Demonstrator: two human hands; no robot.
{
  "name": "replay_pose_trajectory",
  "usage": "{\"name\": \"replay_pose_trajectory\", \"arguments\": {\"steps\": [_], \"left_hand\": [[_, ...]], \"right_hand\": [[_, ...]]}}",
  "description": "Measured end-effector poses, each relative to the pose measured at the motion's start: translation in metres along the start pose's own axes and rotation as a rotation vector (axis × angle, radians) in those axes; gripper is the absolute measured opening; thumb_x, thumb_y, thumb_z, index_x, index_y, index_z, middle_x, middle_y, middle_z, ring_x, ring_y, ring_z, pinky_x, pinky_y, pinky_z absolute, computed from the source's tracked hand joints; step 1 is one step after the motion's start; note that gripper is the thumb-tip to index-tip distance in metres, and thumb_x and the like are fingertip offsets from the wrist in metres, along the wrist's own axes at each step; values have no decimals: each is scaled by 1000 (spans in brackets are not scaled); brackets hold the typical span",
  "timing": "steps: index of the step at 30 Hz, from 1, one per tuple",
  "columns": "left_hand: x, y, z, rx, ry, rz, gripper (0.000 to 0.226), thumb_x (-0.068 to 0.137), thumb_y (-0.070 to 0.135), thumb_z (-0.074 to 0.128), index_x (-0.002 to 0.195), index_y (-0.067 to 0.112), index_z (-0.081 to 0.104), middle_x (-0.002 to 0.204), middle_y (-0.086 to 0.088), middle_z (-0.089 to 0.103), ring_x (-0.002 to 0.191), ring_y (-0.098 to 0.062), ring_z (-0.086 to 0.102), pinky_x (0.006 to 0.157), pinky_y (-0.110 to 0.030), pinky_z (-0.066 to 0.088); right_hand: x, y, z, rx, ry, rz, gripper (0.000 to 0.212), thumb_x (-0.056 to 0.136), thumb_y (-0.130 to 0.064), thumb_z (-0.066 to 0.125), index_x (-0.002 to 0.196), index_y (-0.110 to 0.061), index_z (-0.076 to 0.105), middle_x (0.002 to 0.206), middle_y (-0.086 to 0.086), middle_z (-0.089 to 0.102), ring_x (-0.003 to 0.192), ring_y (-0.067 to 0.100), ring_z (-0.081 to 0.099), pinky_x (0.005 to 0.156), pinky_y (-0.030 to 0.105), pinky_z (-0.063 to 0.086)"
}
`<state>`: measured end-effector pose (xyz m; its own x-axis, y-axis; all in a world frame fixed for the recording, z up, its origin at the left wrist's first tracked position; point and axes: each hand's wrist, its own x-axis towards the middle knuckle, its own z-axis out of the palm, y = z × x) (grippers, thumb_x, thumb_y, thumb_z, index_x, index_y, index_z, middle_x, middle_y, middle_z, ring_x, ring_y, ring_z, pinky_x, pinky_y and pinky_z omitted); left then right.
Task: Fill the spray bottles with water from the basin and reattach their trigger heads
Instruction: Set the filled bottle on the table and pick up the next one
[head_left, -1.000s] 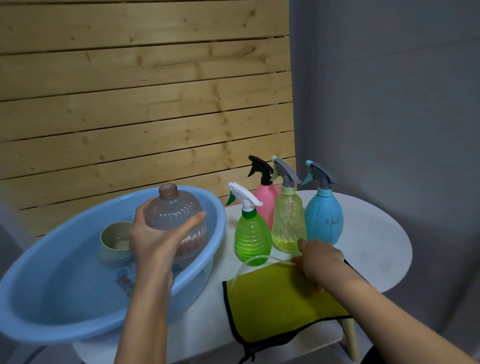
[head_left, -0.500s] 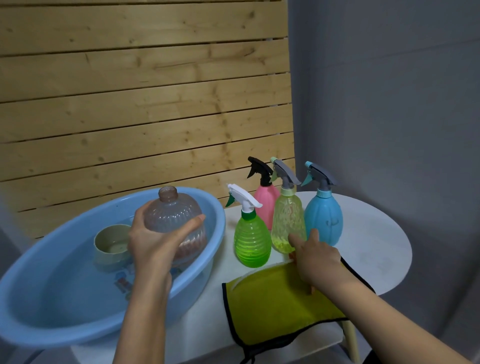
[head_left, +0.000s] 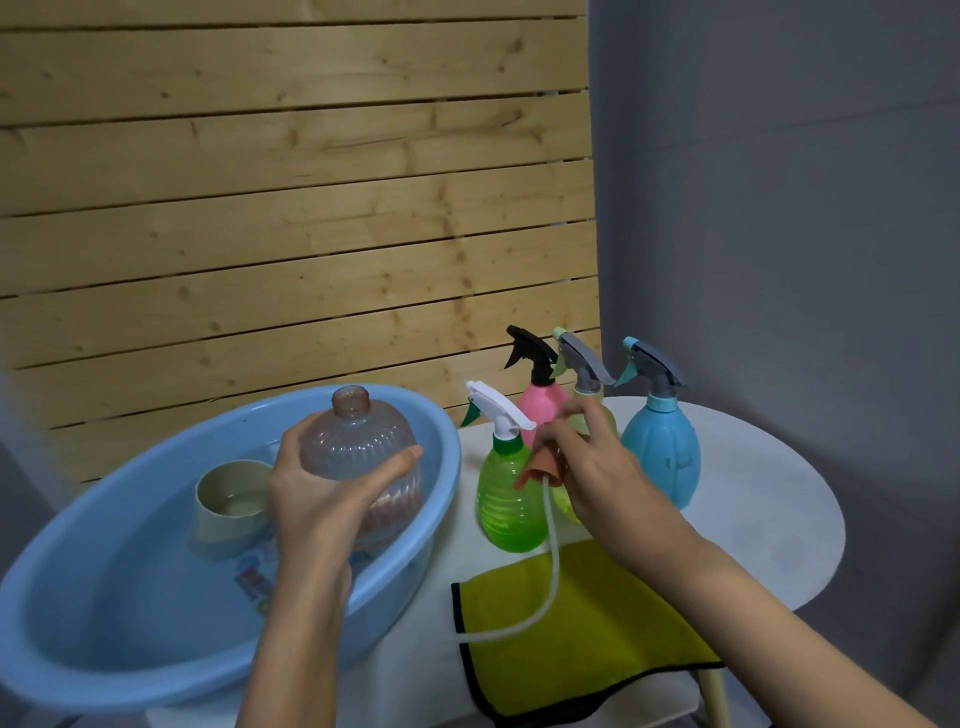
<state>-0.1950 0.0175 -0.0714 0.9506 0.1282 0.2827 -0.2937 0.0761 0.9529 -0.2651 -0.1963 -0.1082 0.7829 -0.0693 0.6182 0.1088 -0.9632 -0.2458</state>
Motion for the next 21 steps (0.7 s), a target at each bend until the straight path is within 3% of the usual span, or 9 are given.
{"name": "replay_pose_trajectory", "arguments": {"steps": [4,8,11,13,16,18,20,21], "left_hand": [[1,-2,0,14,12,12,74,46,10,93,104,35,56,96,14,63,85,0,61,69,-23,48],[2,-4,-1,46,35,23,77,42,13,95,106,34,58,100,11,65,91,-9,64,78,-29,52],[2,-4,-1,51,36,28,77,43,12,95,107,32,58,98,13,64,90,-4,63,78,-27,51],[2,-4,0,57,28,36,75,44,10,94,106,30,58,95,16,63,86,0,61,78,-26,49],[3,-5,0,107,35,61,76,42,11,95,105,30,58,97,13,63,88,-7,62,81,-29,51],[3,-6,0,126,35,64,76,41,13,96,105,29,59,97,11,64,90,-11,62,82,-30,51],[5,-7,0,143,32,67,73,40,14,96,101,31,59,95,13,63,90,-12,62,83,-30,51],[7,-8,-1,154,35,68,70,40,14,96,97,34,58,94,17,62,89,-12,61,83,-30,50]], "right_hand": [[6,2,-5,142,115,-65,34,87,5,57,114,-15,54,129,1,38,102,21,53,80,33,51],[12,6,-18,282,202,-38,25,91,-19,47,109,-11,63,121,-1,48,105,-3,48,89,11,40],[15,2,-26,413,284,61,27,90,-1,42,99,-13,64,118,-1,51,108,-14,44,89,0,32],[18,-3,-28,469,319,129,35,86,-1,36,97,-21,63,119,-3,52,109,-18,43,88,-2,29],[27,-11,-24,553,339,236,31,83,-14,36,93,-23,65,118,-8,57,110,-10,48,89,3,34],[32,-15,-18,638,351,295,22,86,-22,44,91,-26,66,112,-11,63,106,0,57,92,20,46],[40,-23,-15,713,345,353,12,92,-22,55,92,-28,66,94,-12,69,88,8,65,79,35,54],[45,-27,-13,762,336,373,11,92,-19,57,93,-27,65,86,-11,70,80,11,67,73,34,55]]}}
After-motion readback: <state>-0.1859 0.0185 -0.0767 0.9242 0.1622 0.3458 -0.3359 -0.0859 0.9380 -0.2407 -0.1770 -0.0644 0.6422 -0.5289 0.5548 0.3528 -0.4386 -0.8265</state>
